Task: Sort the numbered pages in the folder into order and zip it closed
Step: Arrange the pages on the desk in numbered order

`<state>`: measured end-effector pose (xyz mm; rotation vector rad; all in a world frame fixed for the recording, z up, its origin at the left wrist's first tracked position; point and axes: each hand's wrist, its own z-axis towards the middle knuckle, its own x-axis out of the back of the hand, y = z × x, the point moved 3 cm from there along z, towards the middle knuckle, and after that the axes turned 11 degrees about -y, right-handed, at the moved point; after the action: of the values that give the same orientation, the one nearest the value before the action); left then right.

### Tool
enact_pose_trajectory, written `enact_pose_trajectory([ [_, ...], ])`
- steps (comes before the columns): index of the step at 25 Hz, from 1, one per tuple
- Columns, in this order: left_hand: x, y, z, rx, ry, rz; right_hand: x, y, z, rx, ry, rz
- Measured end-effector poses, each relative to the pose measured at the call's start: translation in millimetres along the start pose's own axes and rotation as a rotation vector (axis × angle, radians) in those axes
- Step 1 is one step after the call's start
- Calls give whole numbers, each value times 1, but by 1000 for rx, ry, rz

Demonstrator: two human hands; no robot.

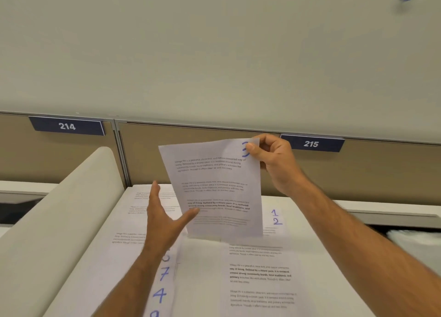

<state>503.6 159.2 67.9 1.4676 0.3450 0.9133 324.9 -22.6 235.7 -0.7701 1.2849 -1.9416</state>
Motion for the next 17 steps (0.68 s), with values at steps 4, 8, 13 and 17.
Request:
enact_pose_trajectory([
  [4,-28,25,-22,-54,-132,-262,32,-3,-34,-58,72,126],
  [8,-60,36,-50,7,-161,-405,66,13,-63,-153,236,241],
  [13,-95,13,-79,232,-116,-391,84,102,-144,-545,224,91],
  [17,-115,-15,-90,351,-107,-196,81,175,-215,-813,317,-20],
])
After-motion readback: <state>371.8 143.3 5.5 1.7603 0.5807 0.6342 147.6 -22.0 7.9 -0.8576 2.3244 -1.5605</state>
